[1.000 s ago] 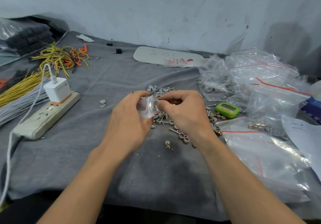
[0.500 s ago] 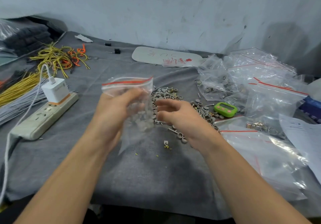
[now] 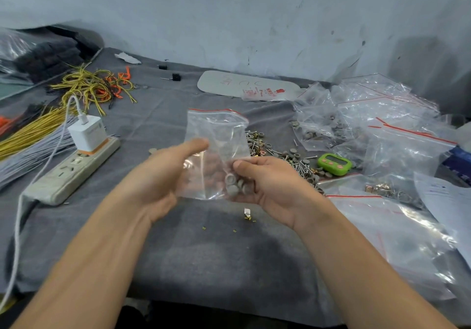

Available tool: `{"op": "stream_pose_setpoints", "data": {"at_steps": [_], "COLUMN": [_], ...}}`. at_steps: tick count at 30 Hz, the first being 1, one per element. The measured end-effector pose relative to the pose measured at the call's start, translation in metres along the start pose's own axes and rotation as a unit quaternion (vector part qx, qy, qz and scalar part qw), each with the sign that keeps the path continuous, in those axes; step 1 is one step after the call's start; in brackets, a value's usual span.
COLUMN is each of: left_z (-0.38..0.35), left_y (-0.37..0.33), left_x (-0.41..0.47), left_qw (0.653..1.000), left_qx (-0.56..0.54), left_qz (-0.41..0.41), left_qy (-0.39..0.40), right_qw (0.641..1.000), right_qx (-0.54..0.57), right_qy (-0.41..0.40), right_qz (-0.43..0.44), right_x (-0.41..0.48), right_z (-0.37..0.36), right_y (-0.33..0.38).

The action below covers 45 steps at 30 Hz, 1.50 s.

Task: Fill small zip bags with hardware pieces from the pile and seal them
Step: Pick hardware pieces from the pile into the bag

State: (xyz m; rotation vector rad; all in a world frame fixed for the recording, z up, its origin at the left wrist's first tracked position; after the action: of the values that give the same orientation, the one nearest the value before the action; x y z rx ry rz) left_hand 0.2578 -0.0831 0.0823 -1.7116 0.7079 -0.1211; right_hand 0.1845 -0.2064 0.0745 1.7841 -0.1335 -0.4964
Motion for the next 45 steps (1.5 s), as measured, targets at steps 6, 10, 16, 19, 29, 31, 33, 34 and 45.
{"op": "stream_pose_setpoints", "data": {"at_steps": [6, 10, 16, 19, 29, 31, 33, 34, 45], "left_z": [0.004, 0.007, 0.006, 0.004, 0.008, 0.010, 0.011, 0.010, 0.012], "left_y": [-0.004, -0.007, -0.005, -0.004, -0.006, -0.007, -0.008, -0.008, -0.026], "left_x": [-0.003, 0.001, 0.004, 0.003, 0.003, 0.002, 0.000, -0.001, -0.010], "left_qw": [0.990, 0.992, 0.996, 0.996, 0.995, 0.994, 0.994, 0.994, 0.977], "left_qx": [0.091, 0.061, 0.019, 0.006, -0.025, -0.024, -0.014, -0.005, 0.023], "left_qz": [-0.080, -0.083, -0.066, -0.064, -0.061, -0.060, -0.062, -0.064, -0.169], "left_qy": [-0.067, -0.070, -0.061, -0.057, -0.078, -0.085, -0.087, -0.085, -0.128], "right_qw": [0.995, 0.997, 0.999, 1.000, 0.999, 0.999, 1.000, 1.000, 0.973], "right_qx": [0.039, 0.003, 0.023, 0.027, 0.034, 0.034, 0.017, 0.003, -0.176], "right_qy": [0.087, 0.081, 0.021, -0.002, -0.023, -0.020, -0.019, -0.024, -0.114], "right_qz": [-0.017, 0.001, 0.011, 0.002, -0.025, -0.022, -0.005, 0.006, 0.095], "right_x": [-0.006, -0.004, -0.002, -0.003, -0.001, -0.001, 0.000, 0.001, 0.006], "right_z": [-0.004, 0.002, 0.008, 0.010, 0.010, 0.010, 0.012, 0.013, 0.022], "right_y": [0.003, 0.001, 0.005, 0.006, 0.005, 0.005, 0.007, 0.007, 0.009]}}
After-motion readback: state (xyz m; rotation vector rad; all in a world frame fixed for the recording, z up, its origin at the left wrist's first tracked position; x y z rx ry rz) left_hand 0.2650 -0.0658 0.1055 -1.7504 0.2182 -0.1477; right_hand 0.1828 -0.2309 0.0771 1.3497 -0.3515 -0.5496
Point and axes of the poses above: each hand's wrist, its own x-axis towards the middle knuckle, its own z-axis out of the back of the hand, y = z × x, the point moved 8 cm from there along x, towards the middle knuckle, and after that the axes turned 8 degrees about -y, right-handed, at the moved point
